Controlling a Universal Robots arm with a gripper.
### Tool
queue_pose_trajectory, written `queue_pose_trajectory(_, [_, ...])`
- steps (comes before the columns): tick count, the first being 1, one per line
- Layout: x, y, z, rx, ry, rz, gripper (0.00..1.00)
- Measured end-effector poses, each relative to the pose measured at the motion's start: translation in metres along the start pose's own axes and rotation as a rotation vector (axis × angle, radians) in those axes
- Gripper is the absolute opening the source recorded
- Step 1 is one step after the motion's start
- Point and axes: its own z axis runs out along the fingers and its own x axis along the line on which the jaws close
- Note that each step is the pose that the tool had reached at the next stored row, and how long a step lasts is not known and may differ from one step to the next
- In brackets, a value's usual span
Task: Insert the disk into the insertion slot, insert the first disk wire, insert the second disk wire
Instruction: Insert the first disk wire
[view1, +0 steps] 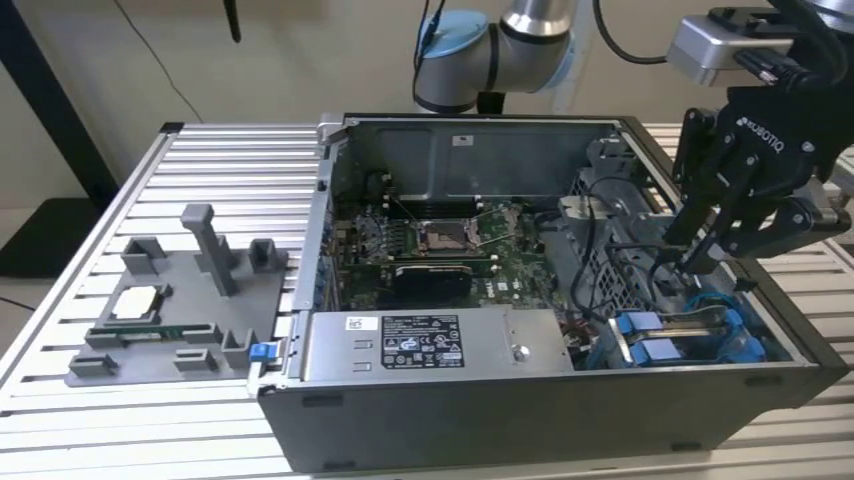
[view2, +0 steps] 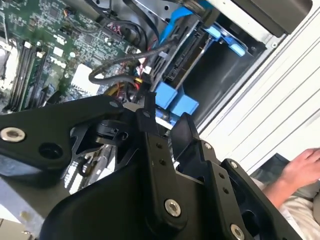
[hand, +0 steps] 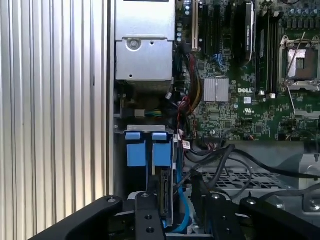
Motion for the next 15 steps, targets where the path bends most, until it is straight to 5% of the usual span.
queue_pose_trajectory(8, [-0.0032,0.0001,0.0089,0.0003,-0.0295,-0.001,1.00])
queue_pose_trajectory(9, [-0.0032,0.0001,0.0100,0.0003,-0.0343,-0.002,0.00])
queue_pose_trajectory(12, [-0.0032,-0.0001,0.0138,0.0011,-0.0462,-0.002,0.00])
queue_pose_trajectory(15, [-0.0033,-0.0001,0.0142,0.0015,-0.0489,-0.002,0.00])
